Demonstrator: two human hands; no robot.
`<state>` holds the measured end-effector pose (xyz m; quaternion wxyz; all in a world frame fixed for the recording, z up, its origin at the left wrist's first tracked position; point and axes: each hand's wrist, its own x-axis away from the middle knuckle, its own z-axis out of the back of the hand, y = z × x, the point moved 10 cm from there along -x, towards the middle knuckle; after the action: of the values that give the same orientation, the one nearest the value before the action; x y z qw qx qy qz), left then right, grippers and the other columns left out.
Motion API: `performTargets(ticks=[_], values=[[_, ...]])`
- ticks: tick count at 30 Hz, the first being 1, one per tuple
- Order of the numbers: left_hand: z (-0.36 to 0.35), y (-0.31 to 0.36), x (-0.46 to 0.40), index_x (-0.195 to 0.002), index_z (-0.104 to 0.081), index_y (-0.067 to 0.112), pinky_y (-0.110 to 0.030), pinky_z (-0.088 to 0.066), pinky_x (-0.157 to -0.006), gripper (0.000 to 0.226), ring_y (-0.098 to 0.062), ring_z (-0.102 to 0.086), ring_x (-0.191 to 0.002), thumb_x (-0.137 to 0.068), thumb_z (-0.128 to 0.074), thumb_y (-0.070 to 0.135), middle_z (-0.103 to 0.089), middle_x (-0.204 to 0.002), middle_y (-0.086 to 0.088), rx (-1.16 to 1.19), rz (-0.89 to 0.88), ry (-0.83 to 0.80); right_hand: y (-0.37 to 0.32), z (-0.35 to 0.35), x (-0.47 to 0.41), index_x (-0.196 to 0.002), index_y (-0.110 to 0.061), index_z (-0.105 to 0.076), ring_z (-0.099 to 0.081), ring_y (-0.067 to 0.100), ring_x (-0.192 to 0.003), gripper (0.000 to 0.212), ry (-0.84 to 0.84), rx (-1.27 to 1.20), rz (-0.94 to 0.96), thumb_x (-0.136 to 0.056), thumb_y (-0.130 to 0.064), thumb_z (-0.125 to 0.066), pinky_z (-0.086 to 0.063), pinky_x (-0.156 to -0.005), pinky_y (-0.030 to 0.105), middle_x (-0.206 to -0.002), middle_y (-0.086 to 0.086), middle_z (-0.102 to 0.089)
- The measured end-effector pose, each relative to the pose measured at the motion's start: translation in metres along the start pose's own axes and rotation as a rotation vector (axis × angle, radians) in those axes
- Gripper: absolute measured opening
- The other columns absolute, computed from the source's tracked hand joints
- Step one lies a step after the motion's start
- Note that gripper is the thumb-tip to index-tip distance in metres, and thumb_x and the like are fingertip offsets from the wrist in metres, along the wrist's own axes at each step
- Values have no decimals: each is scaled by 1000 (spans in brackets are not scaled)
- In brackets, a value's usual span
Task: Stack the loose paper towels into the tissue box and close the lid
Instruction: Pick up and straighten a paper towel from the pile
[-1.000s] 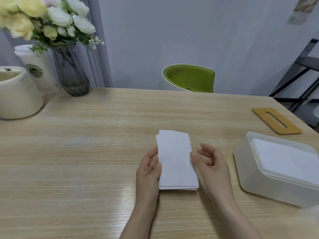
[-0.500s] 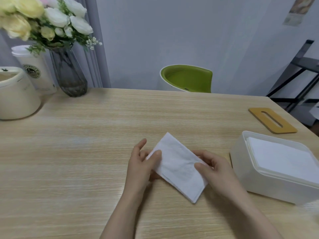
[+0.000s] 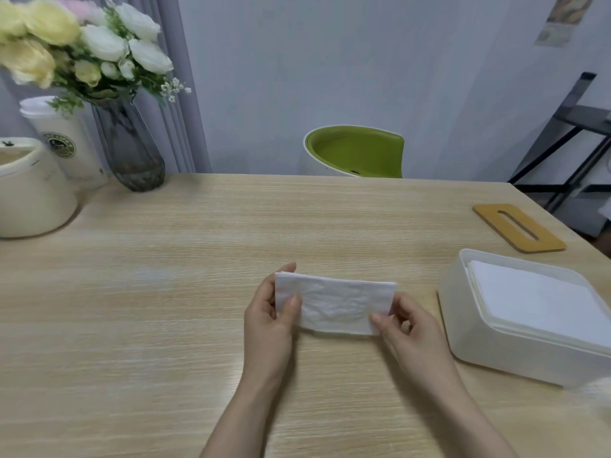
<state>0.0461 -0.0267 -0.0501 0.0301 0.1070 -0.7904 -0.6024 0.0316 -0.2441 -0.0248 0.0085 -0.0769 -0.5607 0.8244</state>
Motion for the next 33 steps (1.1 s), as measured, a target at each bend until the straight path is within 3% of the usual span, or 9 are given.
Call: performTargets(ticks=[2,5,8,12,15,18,24,28,33], values=[[-6,4,3,-112,-68,35,-30,-54,-86,46,-13,-66,-101,-90,-59,-5,-71,-111,1,-13,-28,-31,1,2,0,-96,-28,-68,-49,14,-69,21,22,73,28,-88,-9,-63,-40,-68,27,-86,4,-66],[-13,10,5,-119,-64,34,-21,-52,-84,43,-9,-64,-104,-84,-61,8,-69,-118,3,-12,-57,-69,-6,7,0,-91,-32,-66,-47,3,-63,24,63,39,86,-89,-9,-60,-38,-61,17,-79,-3,-66],[-16,8,6,-120,-61,37,-14,-47,-83,48,-2,-62,-103,-85,-61,5,-66,-120,7,-69,-69,-96,-2,8,0,-85,-22,-62,-42,2,-59,14,77,94,101,-89,-9,-60,-33,-56,15,-71,2,-58],[-14,-6,8,-120,-59,35,-21,-48,-93,44,-7,-60,-111,-83,-65,12,-64,-122,5,-112,-11,-107,13,5,2,-87,-17,-59,-42,5,-58,9,39,147,64,-87,-10,-66,-34,-57,20,-73,6,-59],[-16,-11,6,-118,-58,35,-16,-49,-86,45,-3,-63,-104,-91,-61,0,-66,-118,1,-135,14,-115,19,3,3,-94,-19,-62,-53,19,-68,13,33,119,38,-85,-12,-68,-42,-65,28,-80,10,-64],[-23,-12,6,-121,-56,36,-24,-47,-94,47,-5,-61,-111,-93,-58,0,-66,-120,6,-166,10,-147,19,1,3,-103,-25,-63,-59,26,-80,22,40,87,34,-86,-11,-67,-47,-75,37,-89,7,-68],[-20,-10,7,-117,-58,40,-25,-47,-93,49,-7,-60,-106,-92,-58,-3,-64,-117,7,-173,-9,-115,21,4,3,-94,-24,-64,-55,17,-71,16,64,100,49,-86,-10,-66,-40,-64,21,-84,4,-67],[-25,-6,8,-114,-60,35,-27,-49,-90,39,-12,-62,-103,-80,-62,15,-66,-110,6,-161,-24,-138,17,8,2,-94,-30,-65,-54,6,-68,24,103,85,85,-85,-7,-67,-39,-62,13,-83,-1,-67],[-22,-6,10,-106,-61,26,-16,-46,-77,32,-1,-60,-89,-75,-65,21,-65,-95,20,-156,-36,-148,28,9,3,-87,-18,-62,-56,30,-78,15,86,43,69,-81,-9,-72,-46,-76,48,-82,10,-62]])
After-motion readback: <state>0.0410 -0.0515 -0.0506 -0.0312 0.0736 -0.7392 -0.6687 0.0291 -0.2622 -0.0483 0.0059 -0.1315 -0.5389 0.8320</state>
